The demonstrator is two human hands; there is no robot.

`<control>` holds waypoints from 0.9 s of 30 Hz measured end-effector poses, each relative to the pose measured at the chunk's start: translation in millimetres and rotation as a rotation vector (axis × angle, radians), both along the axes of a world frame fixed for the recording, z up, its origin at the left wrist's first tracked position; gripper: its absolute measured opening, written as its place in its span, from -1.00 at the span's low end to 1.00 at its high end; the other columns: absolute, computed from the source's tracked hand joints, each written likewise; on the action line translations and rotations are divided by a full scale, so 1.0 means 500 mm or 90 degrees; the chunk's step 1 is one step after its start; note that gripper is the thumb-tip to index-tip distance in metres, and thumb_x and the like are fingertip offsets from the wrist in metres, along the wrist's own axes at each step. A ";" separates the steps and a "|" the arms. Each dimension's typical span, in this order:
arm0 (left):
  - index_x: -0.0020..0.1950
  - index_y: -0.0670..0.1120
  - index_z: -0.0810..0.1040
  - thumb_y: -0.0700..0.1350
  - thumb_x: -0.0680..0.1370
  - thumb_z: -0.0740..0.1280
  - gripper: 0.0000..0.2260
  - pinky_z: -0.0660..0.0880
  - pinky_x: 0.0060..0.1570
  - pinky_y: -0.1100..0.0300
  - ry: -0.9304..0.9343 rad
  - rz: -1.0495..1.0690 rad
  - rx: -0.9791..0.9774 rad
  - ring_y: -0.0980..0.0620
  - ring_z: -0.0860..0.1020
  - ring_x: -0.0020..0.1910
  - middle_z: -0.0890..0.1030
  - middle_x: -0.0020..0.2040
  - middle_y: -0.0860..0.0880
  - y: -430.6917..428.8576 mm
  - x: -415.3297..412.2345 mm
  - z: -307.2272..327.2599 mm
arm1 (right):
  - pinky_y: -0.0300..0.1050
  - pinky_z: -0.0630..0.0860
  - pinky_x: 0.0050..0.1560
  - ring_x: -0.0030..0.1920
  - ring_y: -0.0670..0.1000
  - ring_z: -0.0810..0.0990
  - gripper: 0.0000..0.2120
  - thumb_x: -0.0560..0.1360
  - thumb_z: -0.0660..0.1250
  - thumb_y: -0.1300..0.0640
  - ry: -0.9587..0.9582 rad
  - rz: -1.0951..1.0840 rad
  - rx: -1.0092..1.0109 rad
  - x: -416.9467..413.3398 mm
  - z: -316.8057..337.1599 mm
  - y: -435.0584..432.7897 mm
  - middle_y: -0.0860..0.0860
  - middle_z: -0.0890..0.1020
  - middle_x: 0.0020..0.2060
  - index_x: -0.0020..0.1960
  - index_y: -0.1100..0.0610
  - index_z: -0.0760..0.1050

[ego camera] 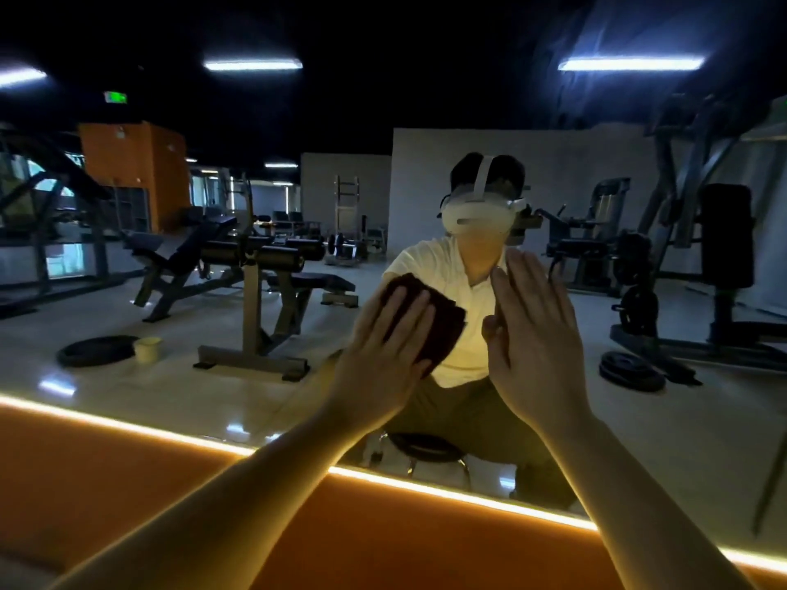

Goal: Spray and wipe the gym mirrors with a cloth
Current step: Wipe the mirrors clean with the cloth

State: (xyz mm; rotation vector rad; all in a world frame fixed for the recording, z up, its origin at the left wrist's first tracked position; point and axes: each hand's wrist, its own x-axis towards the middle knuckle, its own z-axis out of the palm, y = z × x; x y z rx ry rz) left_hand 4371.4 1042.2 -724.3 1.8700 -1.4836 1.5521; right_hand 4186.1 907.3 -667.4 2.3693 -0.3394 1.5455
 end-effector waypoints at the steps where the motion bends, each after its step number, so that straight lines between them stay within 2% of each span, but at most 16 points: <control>1: 0.68 -0.18 0.09 0.10 0.78 -0.03 -0.46 0.05 0.63 -0.25 0.033 0.009 -0.019 -0.27 0.07 0.68 0.11 0.69 -0.21 0.033 0.034 -0.020 | 0.30 0.11 0.59 0.67 0.11 0.03 -0.42 0.60 0.16 0.15 -0.022 0.001 0.007 0.010 -0.004 0.006 0.14 0.14 0.65 0.60 0.23 0.27; 4: 0.67 -0.23 0.12 0.12 0.77 0.02 -0.42 0.09 0.61 -0.31 0.123 0.056 -0.082 -0.30 0.09 0.67 0.11 0.69 -0.25 0.127 0.120 -0.081 | 0.32 0.12 0.58 0.66 0.15 0.07 -0.45 0.59 0.20 0.16 -0.079 -0.001 0.037 0.038 -0.015 0.021 0.16 0.19 0.64 0.57 0.23 0.32; 7: 0.64 -0.33 0.16 0.05 0.74 0.09 -0.40 0.10 0.60 -0.34 0.173 0.075 -0.114 -0.33 0.08 0.66 0.10 0.68 -0.30 0.178 0.142 -0.137 | 0.31 0.09 0.59 0.66 0.15 0.04 -0.43 0.60 0.19 0.15 -0.065 -0.009 0.043 0.042 -0.033 0.028 0.16 0.15 0.65 0.59 0.22 0.28; 9: 0.64 -0.36 0.11 0.00 0.72 0.14 -0.39 0.15 0.57 -0.37 0.192 0.050 -0.111 -0.37 0.06 0.66 0.07 0.67 -0.34 0.174 0.127 -0.171 | 0.31 0.10 0.59 0.66 0.15 0.03 -0.42 0.60 0.18 0.13 -0.033 -0.016 0.025 0.030 -0.058 0.027 0.16 0.13 0.65 0.60 0.23 0.27; 12: 0.66 -0.32 0.03 0.01 0.74 0.11 -0.39 0.10 0.61 -0.33 0.201 -0.016 -0.080 -0.39 0.01 0.66 0.02 0.68 -0.33 0.126 0.084 -0.192 | 0.32 0.12 0.58 0.66 0.15 0.04 -0.41 0.59 0.21 0.16 0.013 -0.007 0.011 -0.001 -0.109 0.016 0.18 0.13 0.65 0.61 0.24 0.26; 14: 0.69 -0.25 -0.02 0.04 0.76 0.06 -0.40 0.04 0.63 -0.28 0.162 -0.040 -0.020 -0.35 -0.02 0.67 -0.03 0.70 -0.26 0.081 0.044 -0.209 | 0.33 0.14 0.57 0.66 0.17 0.05 -0.39 0.59 0.21 0.18 0.044 -0.014 -0.007 -0.025 -0.144 -0.001 0.19 0.12 0.65 0.62 0.25 0.23; 17: 0.71 -0.19 -0.10 0.05 0.70 0.13 -0.31 -0.14 0.67 -0.14 0.104 -0.051 0.017 -0.26 -0.12 0.69 -0.12 0.72 -0.18 0.009 -0.024 -0.237 | 0.32 0.15 0.57 0.66 0.18 0.05 -0.35 0.57 0.23 0.20 0.081 -0.041 -0.051 -0.057 -0.168 -0.030 0.20 0.11 0.65 0.63 0.25 0.18; 19: 0.71 -0.19 -0.10 0.04 0.67 0.17 -0.27 -0.19 0.66 -0.12 0.051 -0.066 0.047 -0.24 -0.13 0.69 -0.12 0.72 -0.17 -0.039 -0.077 -0.261 | 0.31 0.15 0.58 0.66 0.17 0.06 -0.34 0.57 0.23 0.21 0.085 -0.054 -0.058 -0.076 -0.170 -0.049 0.19 0.11 0.65 0.64 0.26 0.16; 23: 0.67 -0.16 0.02 -0.02 0.57 0.28 -0.26 -0.18 0.65 -0.13 -0.107 -0.107 0.231 -0.22 -0.11 0.68 0.04 0.69 -0.17 -0.101 -0.148 -0.270 | 0.32 0.15 0.57 0.66 0.16 0.07 -0.39 0.62 0.14 0.15 0.098 -0.071 -0.046 -0.090 -0.169 -0.057 0.17 0.11 0.65 0.64 0.24 0.14; 25: 0.65 -0.13 0.08 -0.03 0.58 0.26 -0.32 -0.15 0.65 -0.12 -0.157 -0.112 0.249 -0.20 -0.10 0.67 0.10 0.68 -0.14 -0.106 -0.145 -0.256 | 0.32 0.14 0.57 0.66 0.16 0.06 -0.40 0.63 0.11 0.12 0.101 -0.070 -0.041 -0.088 -0.170 -0.058 0.16 0.11 0.65 0.64 0.23 0.14; 27: 0.67 -0.11 0.07 -0.06 0.61 0.20 -0.36 -0.16 0.65 -0.12 -0.181 -0.108 0.220 -0.19 -0.13 0.69 0.04 0.70 -0.13 -0.090 -0.118 -0.229 | 0.33 0.14 0.57 0.66 0.16 0.06 -0.39 0.62 0.14 0.14 0.102 -0.064 -0.044 -0.087 -0.168 -0.065 0.16 0.11 0.65 0.64 0.23 0.14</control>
